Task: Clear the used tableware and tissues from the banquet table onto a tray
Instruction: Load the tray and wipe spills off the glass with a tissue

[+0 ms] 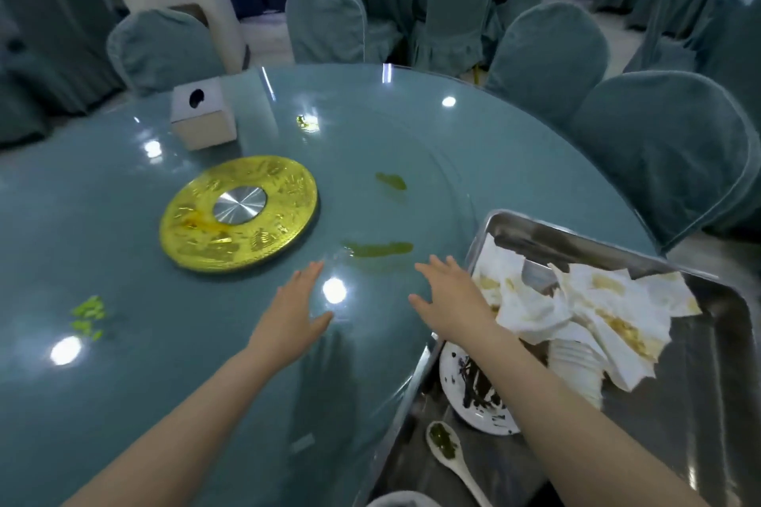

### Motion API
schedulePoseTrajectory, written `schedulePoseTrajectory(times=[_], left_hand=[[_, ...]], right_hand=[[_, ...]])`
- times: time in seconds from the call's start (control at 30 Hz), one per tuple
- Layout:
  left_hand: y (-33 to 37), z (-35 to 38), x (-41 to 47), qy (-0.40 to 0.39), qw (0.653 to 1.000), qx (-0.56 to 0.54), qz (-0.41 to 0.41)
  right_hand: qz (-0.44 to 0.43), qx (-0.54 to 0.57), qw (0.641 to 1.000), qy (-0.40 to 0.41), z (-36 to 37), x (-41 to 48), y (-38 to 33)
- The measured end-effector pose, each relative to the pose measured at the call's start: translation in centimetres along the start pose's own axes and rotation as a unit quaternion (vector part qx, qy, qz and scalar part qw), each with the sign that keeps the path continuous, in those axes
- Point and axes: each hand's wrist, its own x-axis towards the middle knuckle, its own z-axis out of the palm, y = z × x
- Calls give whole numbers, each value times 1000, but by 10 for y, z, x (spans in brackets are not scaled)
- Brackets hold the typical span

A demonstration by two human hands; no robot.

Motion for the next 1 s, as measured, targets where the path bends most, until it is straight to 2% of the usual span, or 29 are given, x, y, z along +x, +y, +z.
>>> schedulePoseTrajectory(times=[0.3,0.4,0.57,0.73,0.9,0.93,1.0], left_hand=[[-121,-47,-56,51,994,18,-98],[-165,-59,-70,78,988,39,-127],[-236,-72,-95,78,979,118,-148],[-292,-88,-115,82,954,126,-259],[-291,-65,-126,67,942,161,-288],[-286,-59,-126,63,940,160,-295],[-278,-50,-127,54,939,155,-302]], right_hand=[[-145,-43,981,-122,101,6,-141],[-134,-59,977,-154,121,8,-147],[-129,-104,976,-143,124,14,-123],[-72,-136,976,-155,110,27,-116],[56,-124,988,-76,119,32,-149],[67,-114,990,-50,126,30,-162],[24,-99,995,4,145,24,-192]])
